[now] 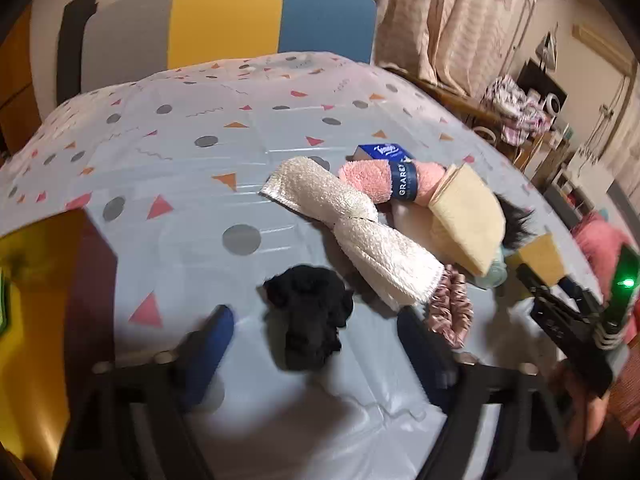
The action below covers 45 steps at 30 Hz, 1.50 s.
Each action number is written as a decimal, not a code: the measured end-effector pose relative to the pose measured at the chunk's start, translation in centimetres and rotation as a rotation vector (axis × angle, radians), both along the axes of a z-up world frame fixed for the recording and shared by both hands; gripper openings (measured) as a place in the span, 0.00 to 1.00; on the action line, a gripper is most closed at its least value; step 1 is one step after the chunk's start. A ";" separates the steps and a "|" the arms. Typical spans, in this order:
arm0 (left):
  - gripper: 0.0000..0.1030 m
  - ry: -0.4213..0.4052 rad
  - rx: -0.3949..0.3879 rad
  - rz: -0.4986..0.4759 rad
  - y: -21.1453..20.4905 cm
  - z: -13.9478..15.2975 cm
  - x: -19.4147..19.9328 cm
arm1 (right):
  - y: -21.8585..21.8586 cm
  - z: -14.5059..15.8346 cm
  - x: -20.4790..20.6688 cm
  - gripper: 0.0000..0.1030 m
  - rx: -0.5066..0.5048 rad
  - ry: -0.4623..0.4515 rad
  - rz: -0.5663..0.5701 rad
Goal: Organize rigid objects
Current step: 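Grasp the black scrunchie with the left gripper, then carry the black scrunchie toward the gold tray with the left gripper while the right holds the tan sponge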
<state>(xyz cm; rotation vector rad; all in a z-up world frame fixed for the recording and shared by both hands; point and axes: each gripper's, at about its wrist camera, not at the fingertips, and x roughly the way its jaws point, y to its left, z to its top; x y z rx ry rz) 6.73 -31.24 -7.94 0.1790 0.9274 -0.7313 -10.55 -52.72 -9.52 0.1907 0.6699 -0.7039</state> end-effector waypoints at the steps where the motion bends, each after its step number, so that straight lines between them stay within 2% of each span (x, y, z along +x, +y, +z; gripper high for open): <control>1: 0.83 0.005 0.014 -0.010 -0.6 -0.4 0.3 | 0.0 0.0 0.0 0.72 -0.001 0.000 0.001; 4: 0.78 0.012 0.051 -0.017 -1.8 -1.6 1.1 | 0.0 0.0 0.0 0.72 0.005 -0.001 0.002; 5: 0.55 0.030 0.051 -0.032 -2.0 -2.1 1.4 | -0.1 -0.1 0.0 0.72 0.008 -0.001 0.002; 6: 0.21 0.064 0.052 -0.035 -2.0 -2.6 1.7 | -0.1 -0.1 0.0 0.72 0.012 0.000 0.002; 7: 0.19 0.080 0.045 -0.029 -1.9 -2.8 1.8 | -0.1 -0.1 0.1 0.72 0.013 -0.001 0.002; 12: 0.18 0.113 -0.033 -0.024 -0.1 -2.0 1.3 | -0.2 -0.3 0.2 0.72 0.013 0.007 0.001; 19: 0.18 0.126 -0.161 -0.015 3.6 1.3 -0.3 | 0.1 -0.2 0.3 0.72 -0.005 0.017 -0.002; 24: 0.18 0.078 -0.180 -0.004 6.2 3.3 -0.6 | 0.2 -0.2 0.3 0.72 -0.016 0.027 -0.004; 28: 0.19 0.085 -0.168 -0.037 6.2 3.1 -0.4 | 0.6 -0.2 0.6 0.72 -0.038 0.047 0.003; 29: 0.29 0.084 -0.157 -0.053 5.7 3.0 -0.5 | 0.8 -0.2 0.7 0.72 -0.044 0.051 0.006; 30: 0.45 0.081 -0.138 -0.069 5.0 2.7 -0.6 | 0.9 -0.1 0.7 0.72 -0.050 0.055 0.010; 31: 0.51 0.069 -0.111 -0.076 4.3 2.4 -0.9 | 1.0 -0.2 0.8 0.72 -0.056 0.059 0.014; 33: 0.69 0.044 -0.055 -0.105 2.4 1.7 -1.5 | 1.2 -0.1 1.0 0.72 -0.062 0.064 0.020; 35: 0.72 0.020 -0.017 -0.137 1.0 0.9 -1.9 | 1.2 -0.1 1.0 0.72 -0.063 0.062 0.024; 38: 0.72 -0.013 0.064 -0.161 -1.3 -0.8 -2.0 | 1.0 -0.2 0.8 0.72 -0.052 0.054 0.024; 40: 0.70 -0.009 0.083 -0.180 -2.3 -1.7 -1.8 | 0.8 -0.2 0.8 0.72 -0.044 0.049 0.024; 41: 0.54 0.005 0.071 -0.193 -2.6 -2.1 -1.7 | 0.7 -0.2 0.7 0.72 -0.039 0.046 0.025; 42: 0.24 0.038 0.056 -0.197 -2.7 -2.5 -1.4 | 0.7 -0.2 0.7 0.72 -0.037 0.045 0.025; 43: 0.20 0.076 0.042 -0.187 -2.6 -2.8 -1.0 | 0.6 -0.2 0.7 0.72 -0.033 0.042 0.025; 45: 0.20 0.108 -0.005 -0.159 -1.8 -2.7 -0.6 | 0.6 -0.3 0.7 0.72 -0.028 0.038 0.024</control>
